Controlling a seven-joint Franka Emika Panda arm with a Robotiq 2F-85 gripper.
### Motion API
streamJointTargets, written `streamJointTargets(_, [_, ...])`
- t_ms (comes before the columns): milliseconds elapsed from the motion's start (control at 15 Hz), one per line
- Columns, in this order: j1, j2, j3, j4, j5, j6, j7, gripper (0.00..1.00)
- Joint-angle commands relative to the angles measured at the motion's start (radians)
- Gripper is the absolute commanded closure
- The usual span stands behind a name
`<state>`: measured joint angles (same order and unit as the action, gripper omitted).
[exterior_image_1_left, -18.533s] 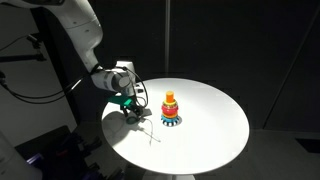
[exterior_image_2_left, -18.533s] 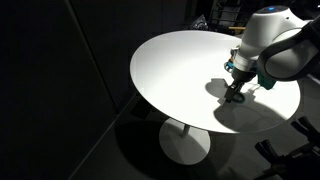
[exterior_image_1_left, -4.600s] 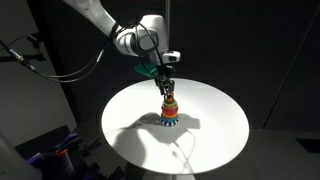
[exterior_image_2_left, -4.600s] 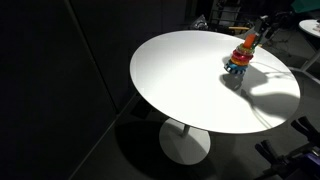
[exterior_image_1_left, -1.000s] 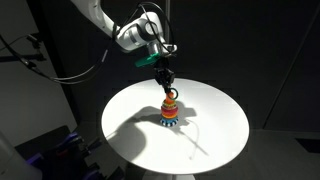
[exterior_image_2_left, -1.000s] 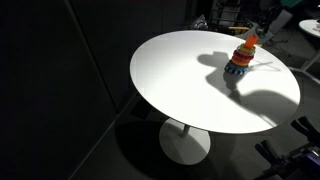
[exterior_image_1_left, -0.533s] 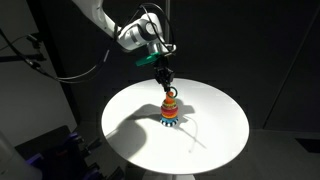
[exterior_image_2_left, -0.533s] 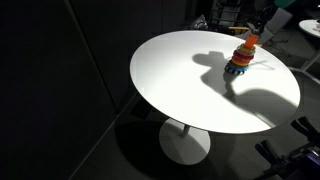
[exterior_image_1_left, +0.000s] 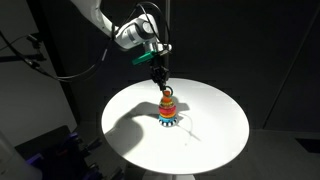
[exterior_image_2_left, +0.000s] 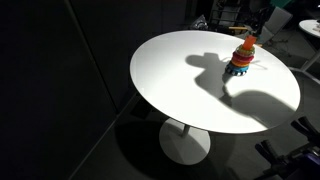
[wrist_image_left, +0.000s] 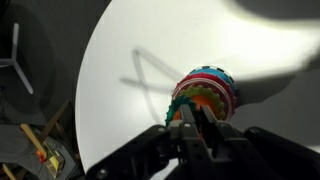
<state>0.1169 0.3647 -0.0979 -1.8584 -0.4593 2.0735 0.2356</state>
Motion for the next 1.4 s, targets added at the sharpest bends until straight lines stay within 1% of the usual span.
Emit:
streamJointTargets(0, [0.010,0.015,0.006,0.043,-0.044,-0.071,0.019,0.95])
streamJointTargets(467, [0.018,0.025,0.014,0.068,-0.095,-0.159,0.015,0.95])
streamJointTargets(1333, [0.015,0.061,0.019,0.094,-0.127,-0.204,0.016,0.95])
